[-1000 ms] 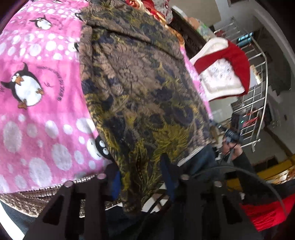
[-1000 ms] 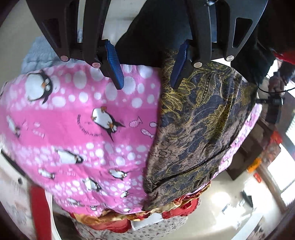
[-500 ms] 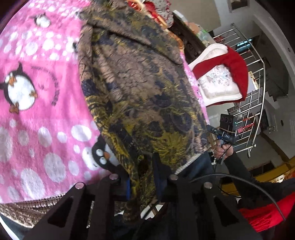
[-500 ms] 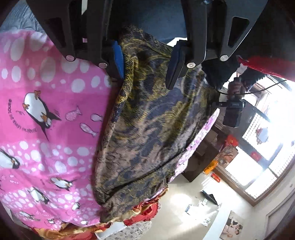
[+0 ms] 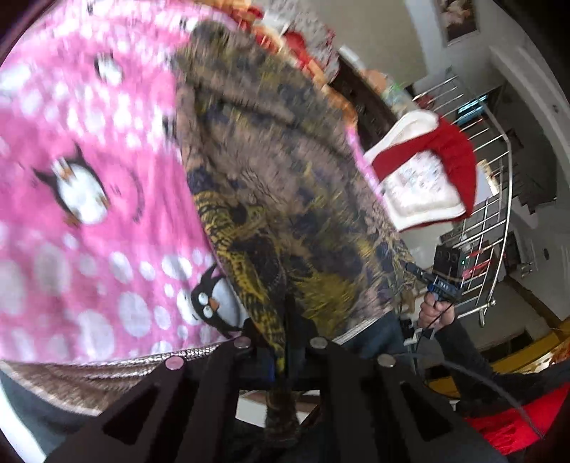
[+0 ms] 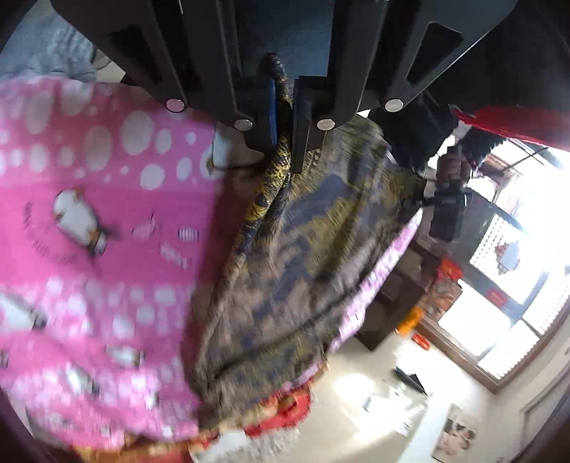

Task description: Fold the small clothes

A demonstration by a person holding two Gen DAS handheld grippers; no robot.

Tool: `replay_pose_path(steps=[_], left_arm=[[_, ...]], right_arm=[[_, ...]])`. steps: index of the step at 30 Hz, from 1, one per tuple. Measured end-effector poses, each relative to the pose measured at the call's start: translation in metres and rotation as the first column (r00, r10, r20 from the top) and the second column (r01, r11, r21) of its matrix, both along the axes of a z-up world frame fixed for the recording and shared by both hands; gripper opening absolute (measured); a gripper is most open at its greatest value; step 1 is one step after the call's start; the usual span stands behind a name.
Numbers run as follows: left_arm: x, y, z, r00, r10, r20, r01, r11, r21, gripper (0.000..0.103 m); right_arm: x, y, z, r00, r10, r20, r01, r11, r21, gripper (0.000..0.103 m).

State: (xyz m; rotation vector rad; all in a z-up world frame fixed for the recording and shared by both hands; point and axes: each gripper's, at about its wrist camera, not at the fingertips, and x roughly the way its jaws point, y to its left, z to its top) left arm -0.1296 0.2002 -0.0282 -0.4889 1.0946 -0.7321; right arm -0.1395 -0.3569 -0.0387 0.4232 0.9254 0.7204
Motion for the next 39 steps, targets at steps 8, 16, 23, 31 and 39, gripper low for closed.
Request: replay_pose_path(steps=[8, 16, 23, 31, 39], left_arm=[[-0.057, 0.05, 0.078, 0.983, 0.036, 0.179, -0.006, 0.986, -0.167, 0.002], [-0.035, 0.055, 0.089, 0.974, 0.126, 0.187, -0.095, 0.981, -0.168, 0.003], [0.111, 0.029, 0.073, 0.949, 0.252, 0.189, -0.258, 0.966, 0.005, 0.003], [0.239, 0.009, 0.047, 0.957, 0.261, 0.126, -0.278, 0.95, 0.145, 0.003], [0.296, -0.01, -0.022, 0.968, 0.249, -0.023, -0.233, 0.931, 0.282, 0.007]], right_arm=[[-0.045, -0.008, 0.09, 0.971, 0.018, 0.237, -0.03, 0.998, 0.048, 0.006], [-0.034, -0.015, 0.129, 0.938, -0.045, 0.343, 0.037, 0.999, 0.028, 0.006], [0.094, 0.006, 0.087, 0.941, -0.206, 0.268, 0.247, 0.96, -0.129, 0.006], [0.219, 0.012, 0.052, 0.929, -0.308, 0.203, 0.353, 0.902, -0.247, 0.006], [0.271, 0.012, 0.006, 0.938, -0.34, 0.062, 0.342, 0.882, -0.325, 0.007]])
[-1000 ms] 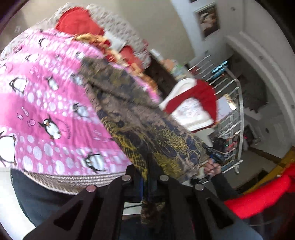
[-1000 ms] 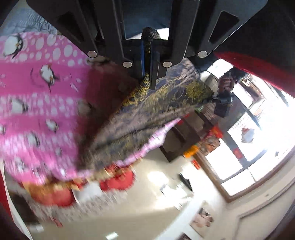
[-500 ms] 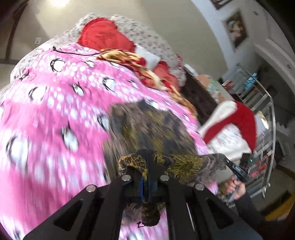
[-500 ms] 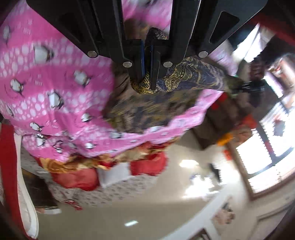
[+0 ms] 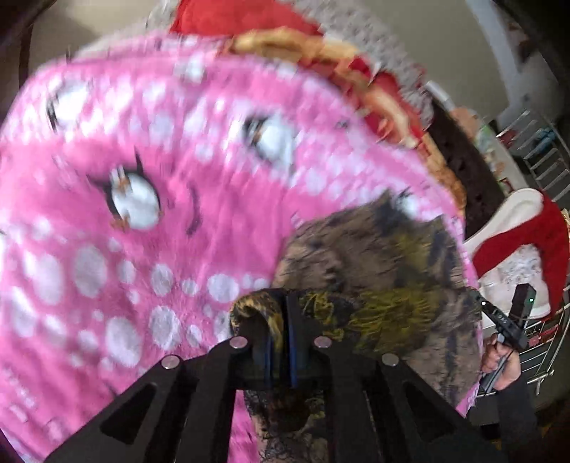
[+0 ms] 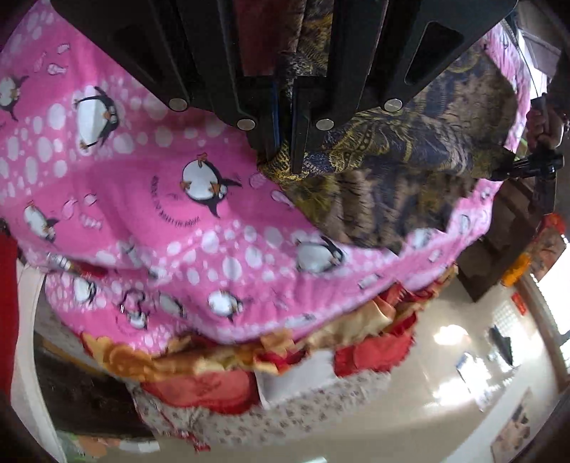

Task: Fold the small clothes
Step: 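Lay the lifted hem over the shirt body with both grippers and release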

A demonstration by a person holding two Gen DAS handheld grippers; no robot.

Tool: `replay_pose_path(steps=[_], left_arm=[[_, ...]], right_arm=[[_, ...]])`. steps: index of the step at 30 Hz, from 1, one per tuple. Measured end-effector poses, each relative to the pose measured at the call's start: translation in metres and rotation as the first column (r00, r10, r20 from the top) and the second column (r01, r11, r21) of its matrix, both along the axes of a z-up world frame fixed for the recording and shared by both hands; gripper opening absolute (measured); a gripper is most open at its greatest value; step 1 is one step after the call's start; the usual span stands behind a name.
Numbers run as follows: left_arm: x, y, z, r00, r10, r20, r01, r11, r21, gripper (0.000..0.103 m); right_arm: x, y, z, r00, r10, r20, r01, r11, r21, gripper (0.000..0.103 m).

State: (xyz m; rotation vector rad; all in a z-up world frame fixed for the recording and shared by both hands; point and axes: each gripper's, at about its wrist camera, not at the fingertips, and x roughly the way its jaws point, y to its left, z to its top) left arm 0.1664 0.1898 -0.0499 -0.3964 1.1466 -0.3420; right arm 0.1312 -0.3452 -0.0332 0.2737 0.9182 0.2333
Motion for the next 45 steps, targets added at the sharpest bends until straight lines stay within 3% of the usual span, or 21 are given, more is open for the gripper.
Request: replay_pose_path(steps=[3, 6, 8, 9, 10, 12, 14, 16, 18, 20, 22, 23, 27, 29, 30, 33, 36, 38, 41, 43, 45], left_arm=[[-0.003, 0.007, -0.001, 1.0, 0.028, -0.002, -0.028, 0.998, -0.054, 0.008], [-0.01, 0.02, 0.012, 0.999, 0.028, 0.015, -0.027, 0.998, -0.059, 0.021], [-0.019, 0.032, 0.029, 0.994, 0.098, 0.046, -0.097, 0.995, -0.011, 0.073], [-0.03, 0.039, 0.04, 0.985, 0.152, 0.081, -0.153, 0.988, 0.004, 0.079], [-0.044, 0.042, 0.05, 0.973, 0.187, 0.132, -0.185, 0.982, -0.022, 0.079], [-0.072, 0.029, 0.064, 0.973, 0.148, 0.179, -0.129, 0.985, -0.114, 0.081], [-0.092, 0.003, 0.068, 0.977, 0.098, 0.191, -0.082, 0.993, -0.09, 0.083], [-0.107, -0.032, 0.062, 0.98, 0.037, 0.195, -0.032, 0.999, -0.028, 0.085], [-0.116, -0.07, 0.04, 0.987, -0.038, 0.156, 0.023, 0.995, 0.096, 0.086], [-0.112, -0.099, 0.021, 0.989, -0.063, 0.131, 0.026, 0.964, 0.264, 0.091], [-0.109, -0.114, 0.013, 0.987, -0.079, 0.143, 0.019, 0.926, 0.377, 0.103], [-0.101, -0.122, 0.011, 0.988, -0.082, 0.129, 0.022, 0.911, 0.411, 0.103], [-0.033, -0.112, 0.026, 0.993, -0.002, 0.114, -0.043, 0.922, 0.386, 0.099], [0.003, -0.091, 0.049, 0.991, 0.064, 0.119, -0.104, 0.922, 0.374, 0.079], [0.011, -0.084, 0.059, 0.988, 0.091, 0.126, -0.131, 0.924, 0.359, 0.079], [0.019, -0.049, 0.112, 0.955, 0.181, 0.236, -0.247, 0.925, 0.289, 0.084], [0.008, -0.045, 0.133, 0.93, 0.186, 0.317, -0.276, 0.924, 0.266, 0.095], [-0.005, -0.056, 0.124, 0.933, 0.161, 0.32, -0.241, 0.944, 0.227, 0.095], [-0.014, -0.086, 0.092, 0.951, 0.096, 0.293, -0.171, 0.955, 0.242, 0.095], [-0.013, -0.106, 0.06, 0.964, 0.065, 0.256, -0.142, 0.945, 0.295, 0.095], [-0.012, -0.114, 0.03, 0.968, 0.068, 0.241, -0.155, 0.917, 0.368, 0.095]], right_arm=[[0.002, -0.01, -0.007, 0.997, -0.032, -0.066, 0.036, 0.997, 0.073, 0.012], [-0.009, -0.023, 0.012, 0.998, -0.058, -0.04, 0.063, 0.99, 0.127, 0.015], [-0.021, -0.03, 0.029, 0.997, -0.08, -0.005, 0.08, 0.987, 0.139, 0.018], [-0.03, -0.033, 0.04, 0.995, -0.095, 0.018, 0.092, 0.988, 0.121, 0.019], [-0.037, -0.031, 0.049, 0.994, -0.1, 0.037, 0.097, 0.992, 0.087, 0.021], [-0.055, -0.012, 0.067, 0.994, -0.073, 0.076, 0.074, 0.997, -0.011, 0.023], [-0.067, 0.012, 0.074, 0.993, -0.031, 0.111, 0.039, 0.997, -0.069, 0.03], [-0.079, 0.043, 0.075, 0.989, 0.013, 0.15, 0.006, 0.992, -0.123, 0.044], [-0.079, 0.074, 0.061, 0.992, 0.065, 0.107, -0.045, 0.984, -0.174, 0.05], [-0.073, 0.095, 0.042, 0.996, 0.087, 0.031, -0.077, 0.967, -0.243, 0.05], [-0.061, 0.11, 0.01, 0.992, 0.078, -0.095, -0.104, 0.943, -0.316, 0.05], [-0.054, 0.114, -0.003, 0.988, 0.069, -0.135, -0.112, 0.931, -0.347, 0.051], [-0.014, 0.122, 0.002, 0.989, 0.056, -0.135, -0.101, 0.929, -0.356, 0.058], [0.016, 0.115, 0.022, 0.997, 0.042, -0.067, -0.061, 0.944, -0.324, 0.046], [0.027, 0.108, 0.038, 1.0, 0.019, -0.012, -0.022, 0.954, -0.299, 0.04], [0.029, 0.083, 0.087, 0.99, -0.067, 0.127, 0.094, 0.97, -0.224, 0.04], [0.012, 0.073, 0.115, 0.974, -0.045, 0.22, 0.088, 0.978, -0.191, 0.042], [0.006, 0.074, 0.114, 0.972, -0.055, 0.227, 0.099, 0.977, -0.191, 0.044], [0.014, 0.086, 0.088, 0.99, -0.061, 0.126, 0.088, 0.971, -0.222, 0.047], [0.02, 0.101, 0.066, 0.993, -0.063, 0.097, 0.089, 0.953, -0.289, 0.047], [0.024, 0.105, 0.046, 0.994, -0.066, 0.088, 0.093, 0.933, -0.349, 0.047]])
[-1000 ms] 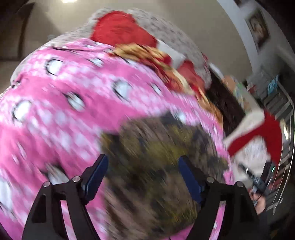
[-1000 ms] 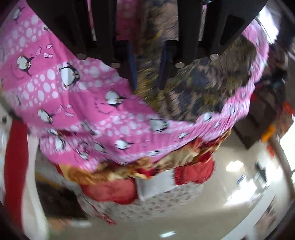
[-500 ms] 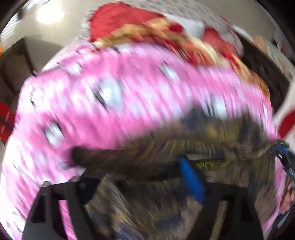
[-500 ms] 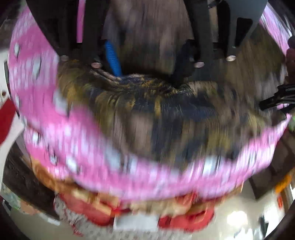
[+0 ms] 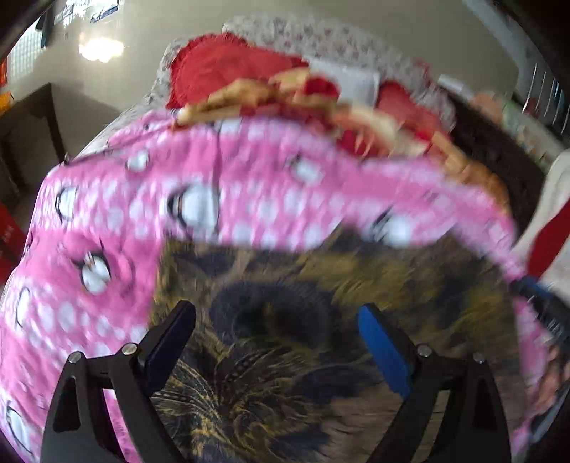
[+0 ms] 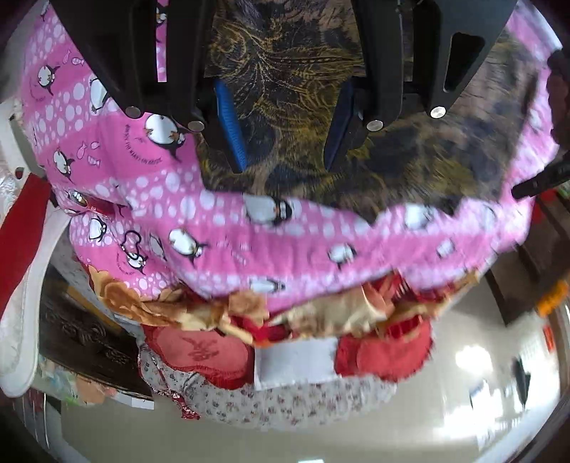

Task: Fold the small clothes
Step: 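Lay the lifted hem over the shirt body with both grippers and release, then press the folded shirt flat with both grippers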

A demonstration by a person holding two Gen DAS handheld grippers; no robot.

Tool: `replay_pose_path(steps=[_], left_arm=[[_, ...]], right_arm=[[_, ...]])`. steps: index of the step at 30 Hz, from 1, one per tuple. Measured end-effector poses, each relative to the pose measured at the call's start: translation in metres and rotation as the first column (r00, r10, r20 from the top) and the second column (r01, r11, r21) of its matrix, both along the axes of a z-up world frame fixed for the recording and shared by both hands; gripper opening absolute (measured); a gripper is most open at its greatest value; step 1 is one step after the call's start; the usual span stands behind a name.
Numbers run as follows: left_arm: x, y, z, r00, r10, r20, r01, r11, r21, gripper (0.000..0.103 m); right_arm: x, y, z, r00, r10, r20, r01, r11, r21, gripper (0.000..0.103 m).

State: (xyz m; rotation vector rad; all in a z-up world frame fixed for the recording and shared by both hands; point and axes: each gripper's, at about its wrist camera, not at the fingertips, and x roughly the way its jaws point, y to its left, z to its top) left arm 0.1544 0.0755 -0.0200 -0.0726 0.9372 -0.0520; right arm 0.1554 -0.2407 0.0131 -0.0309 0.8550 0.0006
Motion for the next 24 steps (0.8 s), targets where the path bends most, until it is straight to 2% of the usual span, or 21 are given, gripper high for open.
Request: replay_pose_path(steps=[2, 3, 4, 5, 6, 9, 14, 16, 20, 22, 24], left_arm=[[0.006, 0.004, -0.03, 0.998, 0.024, -0.051, -0.022, 0.999, 0.039, 0.1], [0.005, 0.005, -0.036, 0.999, 0.02, -0.044, -0.019, 1.0, 0.023, 0.101], [0.003, 0.006, -0.033, 1.0, 0.014, -0.015, -0.014, 1.0, 0.0, 0.103], [0.003, 0.004, -0.034, 1.0, 0.02, -0.017, -0.02, 1.0, 0.01, 0.103], [0.003, 0.002, -0.036, 1.0, 0.02, -0.021, -0.019, 1.0, 0.021, 0.103], [0.006, -0.004, -0.038, 0.999, 0.033, -0.026, -0.032, 0.998, 0.055, 0.103], [0.006, -0.005, -0.04, 0.999, 0.03, -0.04, -0.028, 0.998, 0.048, 0.103], [0.01, -0.005, -0.04, 0.998, 0.032, -0.048, -0.029, 0.997, 0.066, 0.103], [0.01, -0.007, -0.035, 0.996, 0.042, -0.074, -0.036, 0.996, 0.084, 0.102], [-0.001, -0.003, -0.017, 0.996, 0.024, -0.086, -0.021, 0.999, 0.038, 0.099], [-0.024, -0.001, 0.002, 0.999, -0.01, -0.038, 0.008, 0.999, -0.045, 0.099]], right_arm=[[0.01, -0.003, -0.027, 0.999, -0.036, -0.033, 0.032, 0.996, -0.089, 0.049], [0.016, -0.009, -0.045, 0.996, -0.044, -0.079, 0.036, 0.994, -0.101, 0.054], [0.015, -0.015, -0.058, 0.996, -0.031, -0.079, 0.025, 0.996, -0.081, 0.063], [0.012, -0.02, -0.062, 0.999, -0.028, -0.035, 0.026, 0.998, -0.056, 0.066], [0.01, -0.029, -0.062, 0.999, -0.028, -0.023, 0.028, 1.0, 0.003, 0.066], [0.012, -0.038, -0.064, 0.999, -0.023, -0.027, 0.025, 0.998, 0.063, 0.067], [0.012, -0.031, -0.064, 0.999, -0.018, -0.035, 0.019, 0.999, 0.029, 0.07], [0.016, -0.027, -0.066, 0.999, -0.019, -0.04, 0.02, 0.999, 0.032, 0.071], [0.024, -0.035, -0.066, 0.997, -0.034, -0.064, 0.04, 0.995, 0.093, 0.073], [0.025, -0.034, -0.058, 0.993, -0.034, -0.114, 0.043, 0.996, 0.073, 0.069], [0.014, -0.031, -0.038, 0.992, -0.059, -0.113, 0.064, 0.997, 0.043, 0.058]])
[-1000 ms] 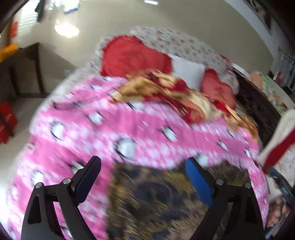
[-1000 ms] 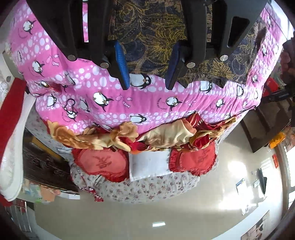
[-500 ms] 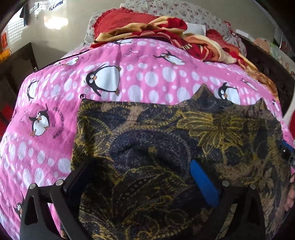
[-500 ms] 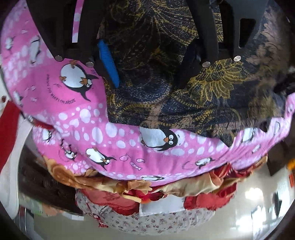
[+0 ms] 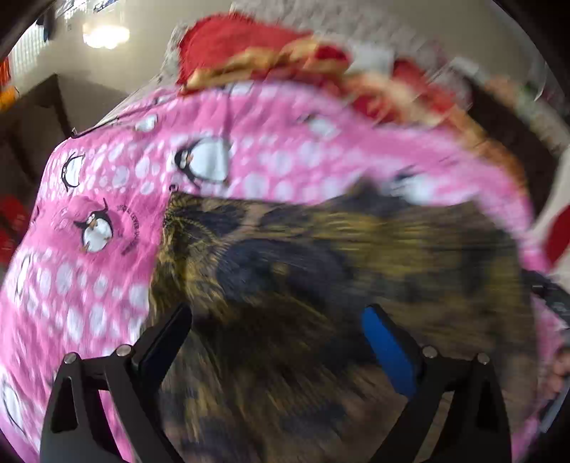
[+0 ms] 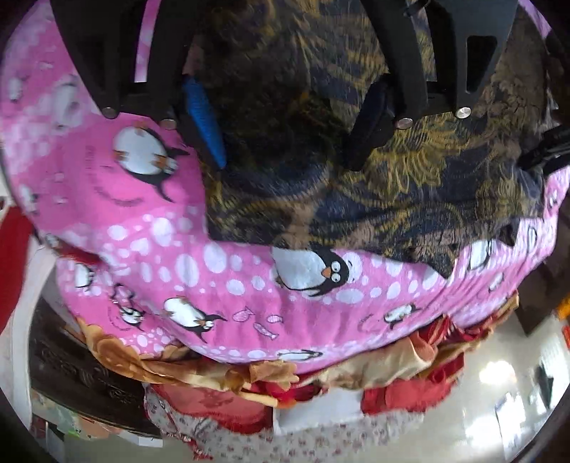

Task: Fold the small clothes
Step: 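Press the folded shirt flat with both grippers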

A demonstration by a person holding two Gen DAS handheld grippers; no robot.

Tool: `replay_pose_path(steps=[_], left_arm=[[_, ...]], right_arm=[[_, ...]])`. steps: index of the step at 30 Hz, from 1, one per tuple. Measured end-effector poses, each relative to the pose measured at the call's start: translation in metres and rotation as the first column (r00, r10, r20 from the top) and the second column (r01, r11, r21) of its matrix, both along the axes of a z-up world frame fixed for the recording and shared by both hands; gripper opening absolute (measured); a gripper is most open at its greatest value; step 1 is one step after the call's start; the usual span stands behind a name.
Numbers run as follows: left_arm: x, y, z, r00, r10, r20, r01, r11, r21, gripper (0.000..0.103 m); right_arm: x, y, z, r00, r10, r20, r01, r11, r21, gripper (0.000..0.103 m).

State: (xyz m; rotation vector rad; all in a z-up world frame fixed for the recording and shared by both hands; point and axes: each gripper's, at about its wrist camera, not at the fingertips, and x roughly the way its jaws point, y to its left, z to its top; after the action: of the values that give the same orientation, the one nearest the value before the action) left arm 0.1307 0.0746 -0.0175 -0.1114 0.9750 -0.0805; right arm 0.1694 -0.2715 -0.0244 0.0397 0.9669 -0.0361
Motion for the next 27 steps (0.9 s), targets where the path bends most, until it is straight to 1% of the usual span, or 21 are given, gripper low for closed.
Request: replay_pose_path(steps=[1, 2, 3, 5, 6, 7, 8, 9, 10, 11, 12, 13, 15, 21, 27], left_arm=[[-0.014, -0.002, 0.008, 1.0, -0.021, 0.019, 0.022, 0.999, -0.026, 0.099], [-0.031, -0.006, 0.011, 0.998, -0.05, 0.027, 0.051, 0.998, -0.043, 0.1], [-0.041, -0.011, 0.011, 0.997, -0.068, 0.025, 0.07, 0.996, -0.056, 0.1], [-0.06, -0.025, -0.005, 0.994, -0.11, -0.024, 0.108, 0.99, -0.088, 0.1], [-0.066, -0.035, -0.018, 0.99, -0.129, -0.057, 0.125, 0.99, -0.073, 0.1], [-0.071, -0.044, -0.028, 0.989, -0.133, -0.063, 0.133, 0.991, -0.013, 0.101], [-0.077, -0.053, -0.034, 0.989, -0.146, -0.033, 0.148, 0.987, 0.06, 0.103], [-0.08, -0.06, -0.037, 0.988, -0.153, -0.007, 0.153, 0.982, 0.107, 0.103], [-0.081, -0.061, -0.038, 0.989, -0.149, 0.002, 0.148, 0.982, 0.114, 0.103], [-0.08, -0.059, -0.039, 0.991, -0.135, 0.013, 0.133, 0.986, 0.098, 0.103], [-0.079, -0.057, -0.039, 0.992, -0.124, 0.015, 0.122, 0.989, 0.08, 0.103], [-0.078, -0.056, -0.039, 0.993, -0.12, 0.019, 0.118, 0.99, 0.073, 0.103], [-0.08, -0.058, -0.04, 0.992, -0.123, 0.026, 0.12, 0.989, 0.089, 0.103], [-0.084, -0.059, -0.041, 0.991, -0.118, 0.067, 0.111, 0.989, 0.096, 0.103], [-0.087, -0.058, -0.041, 0.99, -0.115, 0.076, 0.108, 0.99, 0.094, 0.103]], right_arm=[[-0.012, 0.005, 0.013, 0.999, 0.011, 0.031, -0.011, 1.0, 0.005, 0.058], [-0.028, 0.012, 0.027, 0.996, 0.044, 0.074, -0.046, 0.998, 0.032, 0.058], [-0.04, 0.018, 0.034, 0.993, 0.062, 0.099, -0.067, 0.996, 0.053, 0.058], [-0.065, 0.034, 0.039, 0.987, 0.102, 0.122, -0.114, 0.989, 0.097, 0.058], [-0.078, 0.046, 0.035, 0.984, 0.138, 0.114, -0.151, 0.982, 0.114, 0.058], [-0.086, 0.053, 0.029, 0.982, 0.157, 0.105, -0.169, 0.979, 0.112, 0.058], [-0.094, 0.062, 0.016, 0.981, 0.176, 0.084, -0.183, 0.979, 0.086, 0.058], [-0.097, 0.065, 0.006, 0.981, 0.182, 0.062, -0.186, 0.98, 0.066, 0.058], [-0.099, 0.067, -0.013, 0.984, 0.176, 0.013, -0.176, 0.984, 0.038, 0.058], [-0.102, 0.068, -0.028, 0.985, 0.174, -0.001, -0.174, 0.985, 0.02, 0.059], [-0.112, 0.068, -0.032, 0.978, 0.191, 0.087, -0.192, 0.981, -0.001, 0.062], [-0.115, 0.066, -0.033, 0.976, 0.193, 0.103, -0.195, 0.981, 0.007, 0.063], [-0.114, 0.064, -0.031, 0.977, 0.188, 0.096, -0.192, 0.981, 0.025, 0.065], [-0.113, 0.063, -0.033, 0.975, 0.195, 0.106, -0.198, 0.98, 0.019, 0.067], [-0.112, 0.064, -0.033, 0.975, 0.195, 0.107, -0.199, 0.98, 0.023, 0.067]])
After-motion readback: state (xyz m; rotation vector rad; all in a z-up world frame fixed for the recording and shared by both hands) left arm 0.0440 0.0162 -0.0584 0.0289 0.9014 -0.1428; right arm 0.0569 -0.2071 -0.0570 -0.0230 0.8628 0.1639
